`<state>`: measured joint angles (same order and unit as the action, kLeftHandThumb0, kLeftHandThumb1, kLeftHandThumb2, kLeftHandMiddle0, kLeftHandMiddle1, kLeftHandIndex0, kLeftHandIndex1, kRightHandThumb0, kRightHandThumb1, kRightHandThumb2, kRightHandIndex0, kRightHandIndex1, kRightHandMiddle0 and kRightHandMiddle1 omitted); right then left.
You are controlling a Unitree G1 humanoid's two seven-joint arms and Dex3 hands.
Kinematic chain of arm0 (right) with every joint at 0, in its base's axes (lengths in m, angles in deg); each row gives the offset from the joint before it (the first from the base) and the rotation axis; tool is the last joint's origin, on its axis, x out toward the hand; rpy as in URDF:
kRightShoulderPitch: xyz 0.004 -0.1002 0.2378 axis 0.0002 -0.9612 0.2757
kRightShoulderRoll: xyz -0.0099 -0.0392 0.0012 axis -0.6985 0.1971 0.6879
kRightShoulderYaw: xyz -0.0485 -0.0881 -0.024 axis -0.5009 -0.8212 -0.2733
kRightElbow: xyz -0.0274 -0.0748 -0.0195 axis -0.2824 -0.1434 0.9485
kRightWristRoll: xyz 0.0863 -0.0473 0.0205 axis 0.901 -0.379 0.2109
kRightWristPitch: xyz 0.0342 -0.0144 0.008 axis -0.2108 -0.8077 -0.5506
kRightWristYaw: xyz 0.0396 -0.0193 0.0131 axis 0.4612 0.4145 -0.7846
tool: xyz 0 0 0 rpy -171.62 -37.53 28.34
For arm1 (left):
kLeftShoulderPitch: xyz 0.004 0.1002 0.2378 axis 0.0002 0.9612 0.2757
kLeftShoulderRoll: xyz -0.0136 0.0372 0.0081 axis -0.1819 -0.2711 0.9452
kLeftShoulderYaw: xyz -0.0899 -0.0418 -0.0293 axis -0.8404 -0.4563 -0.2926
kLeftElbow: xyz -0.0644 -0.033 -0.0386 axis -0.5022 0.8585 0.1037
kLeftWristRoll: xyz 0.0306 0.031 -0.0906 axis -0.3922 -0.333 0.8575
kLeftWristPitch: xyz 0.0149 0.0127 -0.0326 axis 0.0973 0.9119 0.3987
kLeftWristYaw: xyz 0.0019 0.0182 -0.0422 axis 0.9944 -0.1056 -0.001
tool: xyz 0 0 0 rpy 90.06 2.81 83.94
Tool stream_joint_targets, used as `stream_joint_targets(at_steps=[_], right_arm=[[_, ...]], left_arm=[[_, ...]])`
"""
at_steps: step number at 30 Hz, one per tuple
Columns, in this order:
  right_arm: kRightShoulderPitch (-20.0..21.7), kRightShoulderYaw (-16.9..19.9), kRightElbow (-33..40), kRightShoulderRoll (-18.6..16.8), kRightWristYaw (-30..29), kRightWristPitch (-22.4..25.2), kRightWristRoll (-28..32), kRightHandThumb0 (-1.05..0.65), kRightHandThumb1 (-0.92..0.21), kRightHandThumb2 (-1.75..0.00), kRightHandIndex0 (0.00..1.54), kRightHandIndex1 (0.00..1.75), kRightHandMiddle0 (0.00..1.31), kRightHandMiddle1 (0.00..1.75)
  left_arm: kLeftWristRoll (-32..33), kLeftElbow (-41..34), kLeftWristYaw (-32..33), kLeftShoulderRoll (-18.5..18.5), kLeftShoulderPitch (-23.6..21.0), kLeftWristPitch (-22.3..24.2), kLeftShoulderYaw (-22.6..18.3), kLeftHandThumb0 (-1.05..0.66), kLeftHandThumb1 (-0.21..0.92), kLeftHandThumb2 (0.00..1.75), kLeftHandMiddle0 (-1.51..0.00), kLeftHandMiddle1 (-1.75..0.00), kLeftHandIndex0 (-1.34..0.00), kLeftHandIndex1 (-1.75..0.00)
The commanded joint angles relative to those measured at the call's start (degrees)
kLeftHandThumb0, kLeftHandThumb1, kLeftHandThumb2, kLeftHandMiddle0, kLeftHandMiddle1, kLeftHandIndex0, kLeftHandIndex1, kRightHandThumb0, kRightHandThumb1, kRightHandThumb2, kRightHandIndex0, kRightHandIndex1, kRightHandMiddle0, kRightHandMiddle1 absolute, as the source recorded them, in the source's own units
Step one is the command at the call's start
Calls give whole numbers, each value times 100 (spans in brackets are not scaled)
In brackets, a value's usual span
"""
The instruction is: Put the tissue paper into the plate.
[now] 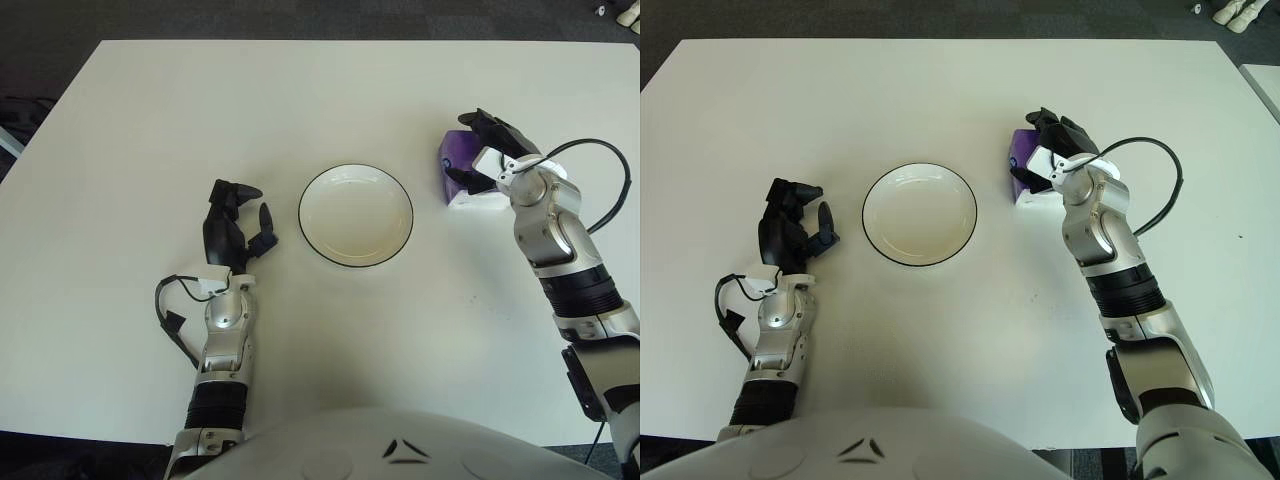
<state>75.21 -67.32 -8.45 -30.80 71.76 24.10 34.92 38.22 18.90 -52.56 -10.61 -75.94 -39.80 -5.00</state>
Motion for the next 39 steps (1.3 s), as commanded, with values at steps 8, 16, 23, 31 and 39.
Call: stream_joint_targets(at_steps=[8, 16, 23, 31, 39], right_arm=[[166, 45, 597, 128, 430, 382, -103, -85, -45, -71, 0, 0, 0, 38], [195, 130, 712, 124, 522, 498, -41, -82, -45, -69, 0, 0, 0, 39], [193, 172, 859, 143, 556, 519, -42, -81, -44, -70, 0, 0, 0, 37], [163, 182, 1089, 166, 626, 559, -68, -79, -42, -74, 0, 0, 0, 37], [111, 64, 1245, 273, 898, 633, -103, -89, -50, -67, 0, 0, 0, 33]], left_arm=[[-64, 477, -23, 9, 399, 129, -10, -42, 50, 109, -62, -145, -46, -175], [-93, 498, -9, 6, 390, 130, 6, -42, 50, 109, -63, -146, -46, -175], [-28, 519, -58, 7, 359, 146, -5, -42, 49, 110, -63, -146, -47, -175], [-41, 472, -40, 19, 357, 258, -1, -43, 48, 112, -63, -147, -48, -175], [-100, 467, -2, 26, 362, 253, 14, -43, 47, 113, -63, -147, -48, -175]])
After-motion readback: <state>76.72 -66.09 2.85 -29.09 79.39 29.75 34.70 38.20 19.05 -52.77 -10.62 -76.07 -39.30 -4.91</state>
